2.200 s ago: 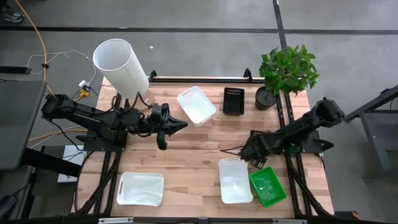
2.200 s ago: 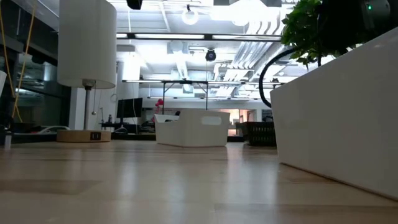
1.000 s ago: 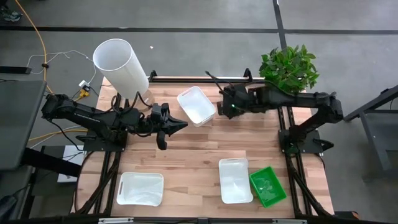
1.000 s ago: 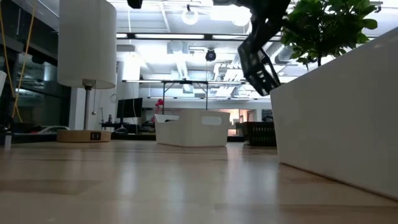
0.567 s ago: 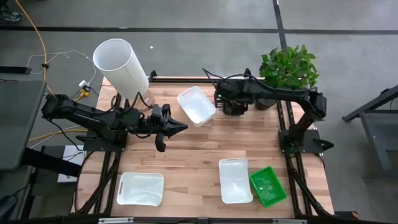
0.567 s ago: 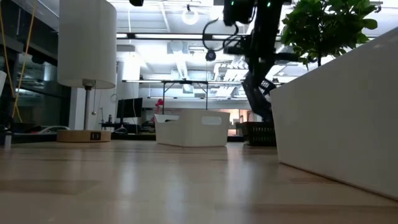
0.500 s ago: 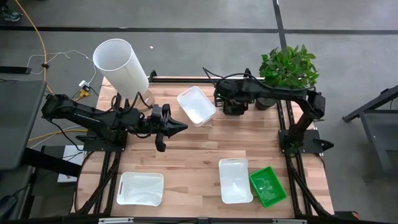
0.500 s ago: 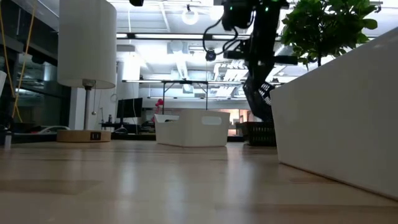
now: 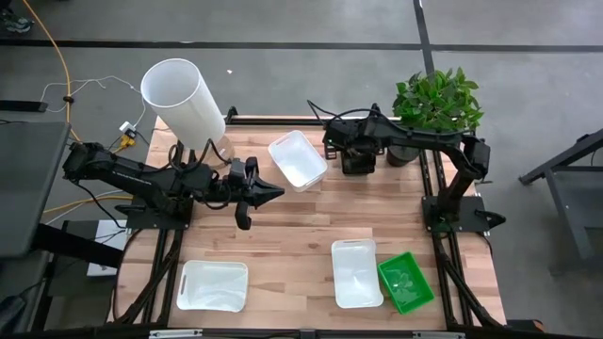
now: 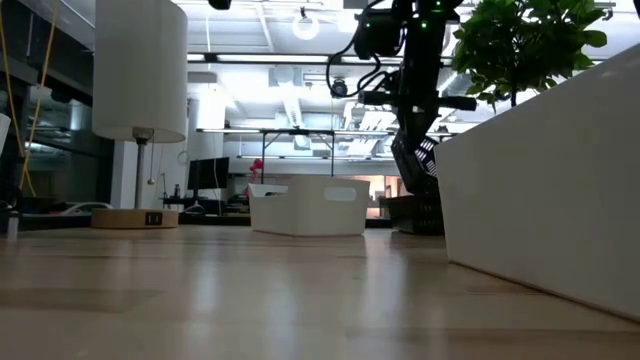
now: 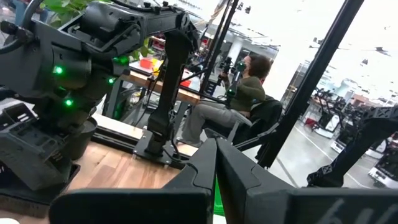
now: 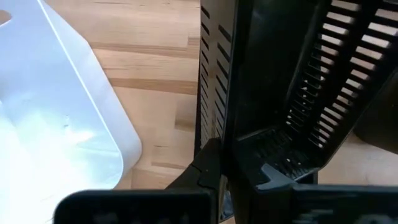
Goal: Stack baskets by color
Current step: Stack the bottom black bin on top of the top black bins, then stack the bottom left white bin on top of the top white bin
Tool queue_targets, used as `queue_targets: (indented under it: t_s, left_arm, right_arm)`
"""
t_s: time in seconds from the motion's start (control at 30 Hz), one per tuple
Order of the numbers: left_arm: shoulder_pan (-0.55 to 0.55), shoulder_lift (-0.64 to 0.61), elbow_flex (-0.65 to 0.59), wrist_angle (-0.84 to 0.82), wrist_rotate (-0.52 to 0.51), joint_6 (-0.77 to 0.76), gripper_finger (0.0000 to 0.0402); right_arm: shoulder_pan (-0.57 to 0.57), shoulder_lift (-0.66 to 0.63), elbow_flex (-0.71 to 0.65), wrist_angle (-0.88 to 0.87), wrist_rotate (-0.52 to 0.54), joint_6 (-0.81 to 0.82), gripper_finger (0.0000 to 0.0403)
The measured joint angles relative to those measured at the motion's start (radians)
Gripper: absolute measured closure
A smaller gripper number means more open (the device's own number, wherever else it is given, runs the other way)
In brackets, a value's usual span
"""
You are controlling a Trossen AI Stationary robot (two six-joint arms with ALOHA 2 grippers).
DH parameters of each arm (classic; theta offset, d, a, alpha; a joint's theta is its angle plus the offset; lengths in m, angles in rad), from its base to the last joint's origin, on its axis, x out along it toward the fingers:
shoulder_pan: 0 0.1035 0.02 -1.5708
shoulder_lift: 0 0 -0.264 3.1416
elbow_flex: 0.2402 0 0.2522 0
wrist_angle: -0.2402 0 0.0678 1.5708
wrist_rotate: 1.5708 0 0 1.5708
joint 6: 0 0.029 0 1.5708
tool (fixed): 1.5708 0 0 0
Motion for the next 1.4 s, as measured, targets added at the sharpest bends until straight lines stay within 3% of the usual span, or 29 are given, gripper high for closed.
queue_targets:
  t_s: [0.6, 0.77, 1.13, 1.4]
  left_arm:
    - [0.031, 0.000, 0.000, 0.000, 0.033, 0.008, 0.0401]
    - [0.031, 0.000, 0.000, 0.000, 0.033, 0.008, 0.0401]
    - [0.031, 0.000, 0.000, 0.000, 0.032, 0.027, 0.0401]
    - [0.032, -0.018, 0.000, -0.036, 0.031, 0.041, 0.0401]
  right_arm:
    - [-0.005, 0.048, -0.002, -0.051, -0.080, 0.000, 0.0392]
    - [-0.005, 0.056, -0.002, -0.053, -0.081, -0.042, 0.0350]
    - [-0.006, 0.043, -0.002, -0.062, -0.072, -0.161, 0.0218]
    - [0.144, -0.039, -0.002, -0.202, -0.045, -0.457, 0.0186]
